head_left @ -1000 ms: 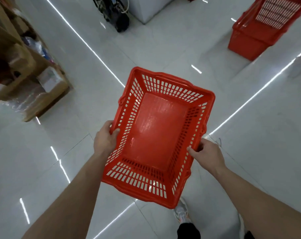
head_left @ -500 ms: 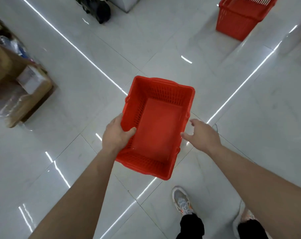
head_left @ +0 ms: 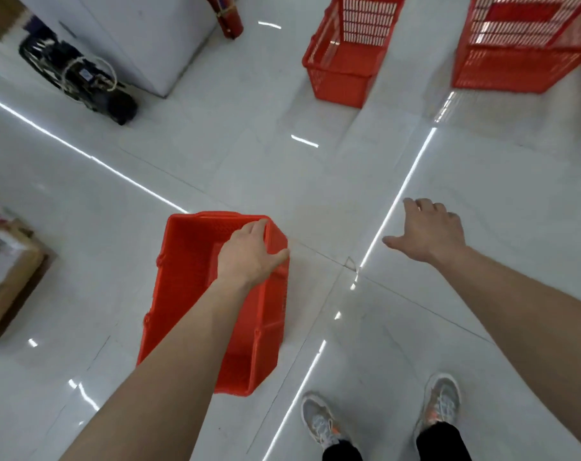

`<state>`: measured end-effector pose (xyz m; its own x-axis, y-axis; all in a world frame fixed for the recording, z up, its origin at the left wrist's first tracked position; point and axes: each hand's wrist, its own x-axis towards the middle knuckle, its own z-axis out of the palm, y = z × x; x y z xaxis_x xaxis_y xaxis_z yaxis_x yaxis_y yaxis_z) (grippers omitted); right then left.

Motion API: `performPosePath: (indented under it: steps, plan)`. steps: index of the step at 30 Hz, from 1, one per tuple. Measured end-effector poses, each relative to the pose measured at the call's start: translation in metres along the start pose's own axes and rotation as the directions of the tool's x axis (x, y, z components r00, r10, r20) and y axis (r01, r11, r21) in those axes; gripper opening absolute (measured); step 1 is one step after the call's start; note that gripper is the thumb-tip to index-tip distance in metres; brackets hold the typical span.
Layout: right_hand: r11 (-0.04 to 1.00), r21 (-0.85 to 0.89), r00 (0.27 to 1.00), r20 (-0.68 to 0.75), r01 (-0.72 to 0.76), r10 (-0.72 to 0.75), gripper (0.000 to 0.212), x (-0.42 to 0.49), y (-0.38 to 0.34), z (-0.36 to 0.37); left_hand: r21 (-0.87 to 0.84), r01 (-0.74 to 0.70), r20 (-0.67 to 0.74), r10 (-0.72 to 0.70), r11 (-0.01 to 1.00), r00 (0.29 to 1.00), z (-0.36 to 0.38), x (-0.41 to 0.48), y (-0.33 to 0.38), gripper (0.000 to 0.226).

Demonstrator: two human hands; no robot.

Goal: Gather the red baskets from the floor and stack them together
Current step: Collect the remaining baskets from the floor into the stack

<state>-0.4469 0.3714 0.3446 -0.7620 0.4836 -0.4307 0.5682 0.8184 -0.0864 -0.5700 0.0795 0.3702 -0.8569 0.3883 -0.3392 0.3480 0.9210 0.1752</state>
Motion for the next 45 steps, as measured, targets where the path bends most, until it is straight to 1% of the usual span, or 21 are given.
performPosePath:
  steps: [6, 12, 16, 20, 23, 27, 30, 33, 40, 42, 45]
  plan:
    - [0.982, 0.074, 0.983, -0.044, -0.175, 0.178, 0.091, 0.018, 0.174, -0.051, 0.036, -0.146, 0.067, 0.143, 0.989, 0.987, 0.003, 0.051, 0.17, 0.087]
    - [0.928, 0.104, 0.929, -0.063, -0.359, 0.366, 0.093, 0.024, 0.363, -0.106, 0.063, -0.278, 0.083, 0.273, 0.959, 0.959, 0.002, 0.097, 0.354, 0.086]
    - [0.885, 0.117, 0.885, -0.074, -0.451, 0.461, 0.094, 0.033, 0.463, -0.141, 0.047, -0.341, 0.065, 0.338, 0.939, 0.939, 0.001, 0.126, 0.463, 0.086]
    - [0.841, 0.14, 0.842, -0.075, -0.522, 0.535, 0.096, 0.06, 0.532, -0.167, 0.034, -0.437, 0.081, 0.434, 0.899, 0.897, 0.004, 0.162, 0.558, 0.086]
    - [0.815, 0.161, 0.817, -0.077, -0.556, 0.572, 0.096, 0.095, 0.573, -0.182, 0.035, -0.496, 0.082, 0.492, 0.868, 0.867, 0.009, 0.203, 0.622, 0.086]
    - [0.771, 0.21, 0.782, -0.044, -0.602, 0.622, 0.098, 0.158, 0.622, -0.2, 0.009, -0.532, 0.108, 0.528, 0.847, 0.842, 0.014, 0.273, 0.695, 0.087]
    - [0.744, 0.236, 0.763, -0.015, -0.625, 0.646, 0.098, 0.205, 0.656, -0.219, 0.036, -0.556, 0.134, 0.548, 0.83, 0.826, 0.012, 0.325, 0.745, 0.088]
    - [0.731, 0.27, 0.755, -0.017, -0.627, 0.655, 0.098, 0.247, 0.695, -0.242, 0.047, -0.582, 0.149, 0.57, 0.812, 0.808, 0.007, 0.371, 0.798, 0.086]
    - [0.731, 0.291, 0.761, -0.014, -0.617, 0.648, 0.097, 0.346, 0.816, -0.278, 0.063, -0.597, 0.17, 0.581, 0.8, 0.796, 0.017, 0.46, 0.952, 0.087]
    - [0.728, 0.299, 0.763, 0.001, -0.617, 0.646, 0.096, 0.378, 0.856, -0.281, 0.06, -0.582, 0.18, 0.565, 0.811, 0.805, 0.027, 0.486, 0.994, 0.089]
    - [0.731, 0.3, 0.772, 0.031, -0.613, 0.635, 0.095, 0.43, 0.913, -0.282, 0.051, -0.522, 0.187, 0.505, 0.851, 0.842, 0.049, 0.528, 1.052, 0.09]
